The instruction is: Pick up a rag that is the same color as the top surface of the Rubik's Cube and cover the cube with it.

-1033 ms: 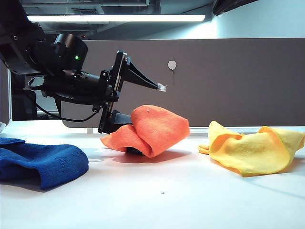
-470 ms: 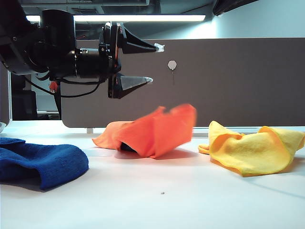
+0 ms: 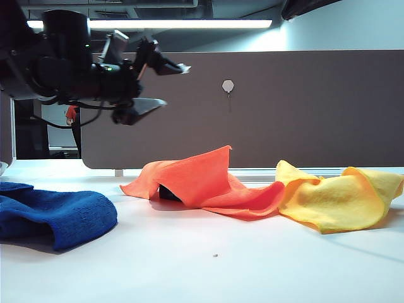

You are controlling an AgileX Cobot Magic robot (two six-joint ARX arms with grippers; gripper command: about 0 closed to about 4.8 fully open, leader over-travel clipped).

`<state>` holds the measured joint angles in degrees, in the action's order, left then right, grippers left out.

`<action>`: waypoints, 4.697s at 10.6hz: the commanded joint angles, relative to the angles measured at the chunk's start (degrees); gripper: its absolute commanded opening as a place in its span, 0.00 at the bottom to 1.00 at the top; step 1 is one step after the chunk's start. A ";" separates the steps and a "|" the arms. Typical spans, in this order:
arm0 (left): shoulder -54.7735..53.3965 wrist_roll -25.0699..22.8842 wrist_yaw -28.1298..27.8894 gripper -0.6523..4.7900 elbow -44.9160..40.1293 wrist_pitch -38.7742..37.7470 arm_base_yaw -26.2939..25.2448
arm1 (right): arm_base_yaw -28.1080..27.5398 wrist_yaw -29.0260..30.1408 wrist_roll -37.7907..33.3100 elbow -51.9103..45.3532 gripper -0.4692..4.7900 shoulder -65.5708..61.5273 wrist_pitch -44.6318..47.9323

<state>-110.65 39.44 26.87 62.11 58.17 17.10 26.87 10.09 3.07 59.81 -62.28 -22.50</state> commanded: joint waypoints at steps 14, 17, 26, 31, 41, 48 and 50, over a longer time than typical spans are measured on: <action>25.33 -23.47 10.97 0.11 0.07 -22.62 -26.86 | -7.61 -16.68 11.04 0.26 0.09 6.78 24.79; 34.38 -36.94 -0.92 0.11 0.07 -44.35 -26.86 | -12.22 -8.57 10.88 0.26 0.09 11.67 19.02; 50.23 -42.47 -1.20 0.11 -0.02 -68.28 -26.86 | -37.35 14.23 3.58 -2.86 0.09 27.06 9.03; 59.98 -39.56 -3.72 0.11 -8.55 -69.40 -26.82 | -33.42 10.36 -7.26 -18.64 0.09 38.51 16.57; 89.13 -37.07 -1.14 0.11 -33.48 -66.53 -26.82 | -24.72 3.26 -7.52 -30.69 0.09 55.08 9.99; 98.03 -34.53 2.23 0.11 -38.93 -70.66 -22.93 | -24.81 3.93 -5.09 -30.86 0.09 62.10 2.34; 101.11 -34.93 0.81 0.11 -39.15 -73.70 -22.21 | -24.79 4.02 -6.80 -31.23 0.09 62.10 1.18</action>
<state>-10.52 4.80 28.38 23.05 -14.50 -5.17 2.09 14.13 -2.55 28.67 -0.23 -21.71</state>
